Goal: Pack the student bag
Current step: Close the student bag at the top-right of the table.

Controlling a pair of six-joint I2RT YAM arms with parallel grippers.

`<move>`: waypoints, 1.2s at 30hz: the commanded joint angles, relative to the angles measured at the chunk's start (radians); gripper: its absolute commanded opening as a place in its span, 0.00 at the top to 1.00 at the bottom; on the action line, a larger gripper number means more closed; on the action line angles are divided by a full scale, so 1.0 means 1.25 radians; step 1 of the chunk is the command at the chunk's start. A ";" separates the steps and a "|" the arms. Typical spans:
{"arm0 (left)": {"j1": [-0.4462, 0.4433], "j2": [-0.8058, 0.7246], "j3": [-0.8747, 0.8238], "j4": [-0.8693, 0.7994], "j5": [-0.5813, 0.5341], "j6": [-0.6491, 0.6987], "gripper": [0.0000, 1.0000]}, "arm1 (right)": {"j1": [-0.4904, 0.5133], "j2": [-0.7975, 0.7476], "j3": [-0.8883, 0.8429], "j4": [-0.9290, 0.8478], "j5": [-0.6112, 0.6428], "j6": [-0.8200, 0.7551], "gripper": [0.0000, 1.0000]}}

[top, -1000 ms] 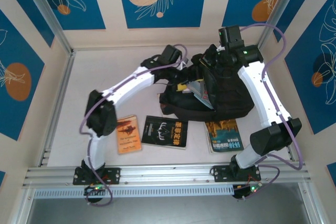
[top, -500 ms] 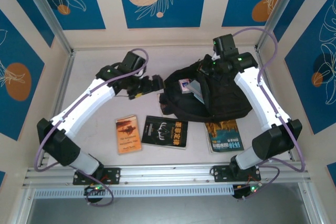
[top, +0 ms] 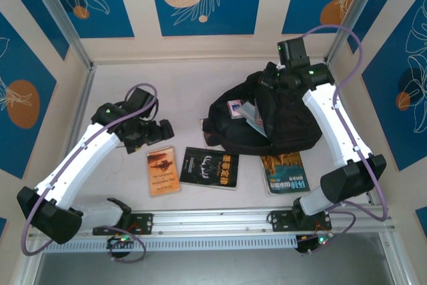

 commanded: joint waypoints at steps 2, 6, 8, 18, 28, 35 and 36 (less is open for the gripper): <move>0.002 -0.021 0.005 -0.064 -0.015 -0.003 0.00 | -0.021 0.000 0.101 0.031 0.041 -0.109 1.00; 0.002 -0.006 0.017 -0.083 -0.036 0.001 0.00 | -0.068 0.036 0.172 0.004 -0.001 -0.142 1.00; 0.002 -0.002 0.014 -0.067 -0.022 0.025 0.00 | -0.075 0.067 0.223 -0.020 0.001 -0.172 1.00; 0.013 0.053 -0.003 -0.051 -0.036 0.031 0.00 | -0.012 0.139 0.219 0.000 -0.016 -0.173 1.00; 0.101 0.078 -0.071 -0.032 -0.106 0.012 0.00 | 0.118 0.049 -0.059 0.137 -0.004 -0.113 1.00; 0.110 0.137 -0.115 0.054 -0.039 0.005 0.00 | 0.125 0.041 -0.104 0.106 0.010 -0.104 0.81; 0.110 0.148 -0.114 0.063 -0.042 0.012 0.00 | 0.129 0.044 -0.094 0.098 0.033 -0.117 0.72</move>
